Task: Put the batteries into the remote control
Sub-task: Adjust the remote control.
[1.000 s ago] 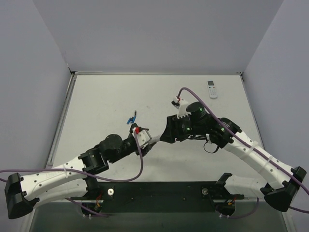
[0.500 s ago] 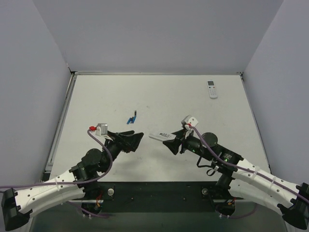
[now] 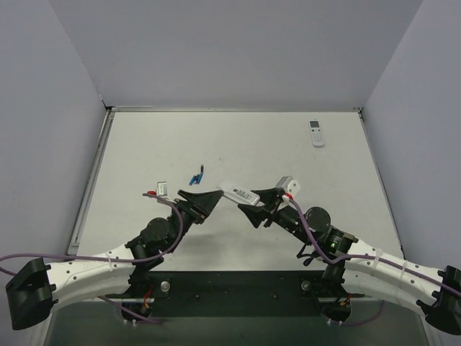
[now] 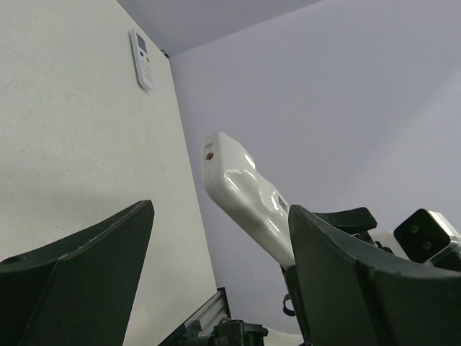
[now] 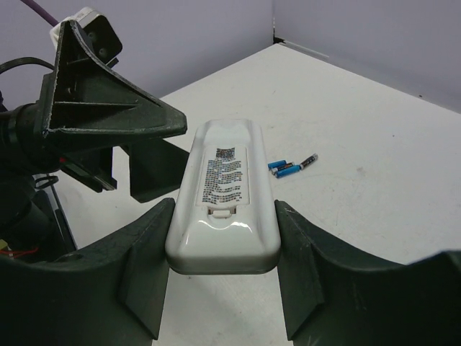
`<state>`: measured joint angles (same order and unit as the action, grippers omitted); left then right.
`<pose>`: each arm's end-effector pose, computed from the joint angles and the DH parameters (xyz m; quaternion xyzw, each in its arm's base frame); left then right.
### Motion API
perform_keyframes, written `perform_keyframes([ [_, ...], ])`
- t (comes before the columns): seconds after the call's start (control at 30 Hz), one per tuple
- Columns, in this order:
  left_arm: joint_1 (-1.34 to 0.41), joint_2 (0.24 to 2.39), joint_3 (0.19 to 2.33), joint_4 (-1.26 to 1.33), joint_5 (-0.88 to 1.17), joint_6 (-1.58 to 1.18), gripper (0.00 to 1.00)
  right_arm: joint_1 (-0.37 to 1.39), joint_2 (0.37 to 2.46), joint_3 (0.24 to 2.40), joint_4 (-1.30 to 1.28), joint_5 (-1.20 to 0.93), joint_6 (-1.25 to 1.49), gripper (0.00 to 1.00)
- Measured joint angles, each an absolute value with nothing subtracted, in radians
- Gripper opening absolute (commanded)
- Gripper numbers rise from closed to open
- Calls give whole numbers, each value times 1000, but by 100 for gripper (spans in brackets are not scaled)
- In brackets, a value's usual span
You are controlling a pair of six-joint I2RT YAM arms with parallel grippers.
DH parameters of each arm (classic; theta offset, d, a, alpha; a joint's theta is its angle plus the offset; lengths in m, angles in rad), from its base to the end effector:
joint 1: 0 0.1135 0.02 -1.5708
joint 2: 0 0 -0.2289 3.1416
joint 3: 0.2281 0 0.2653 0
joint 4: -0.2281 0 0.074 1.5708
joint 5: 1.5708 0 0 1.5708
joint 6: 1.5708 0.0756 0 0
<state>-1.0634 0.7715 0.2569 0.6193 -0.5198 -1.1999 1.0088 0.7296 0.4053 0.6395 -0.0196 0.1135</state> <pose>0.1539 -0.1996 0.2127 -0.2346 0.6321 -0.5769 0.4610 0.1350 0.2171 0.2870 -0.2614 0.5260 0.4355 0.6821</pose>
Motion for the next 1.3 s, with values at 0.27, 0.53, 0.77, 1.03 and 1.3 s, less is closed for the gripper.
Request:
perform_keyframes([
  [0.27, -1063, 928, 268, 793, -498, -1308, 78, 1034, 755, 389, 671, -7, 99, 0],
  [0.53, -1063, 1005, 298, 875, -494, -1354, 49, 1063, 765, 383, 682, -3, 57, 0],
  [0.77, -1062, 980, 301, 864, -503, -1339, 18, 1071, 756, 381, 644, -19, 4, 11],
  [1.03, -1073, 948, 294, 814, -482, -1272, 0, 1074, 742, 409, 510, -41, -33, 44],
  [1.3, -1013, 838, 281, 748, -436, -1176, 0, 1081, 700, 579, 147, -47, -22, 68],
])
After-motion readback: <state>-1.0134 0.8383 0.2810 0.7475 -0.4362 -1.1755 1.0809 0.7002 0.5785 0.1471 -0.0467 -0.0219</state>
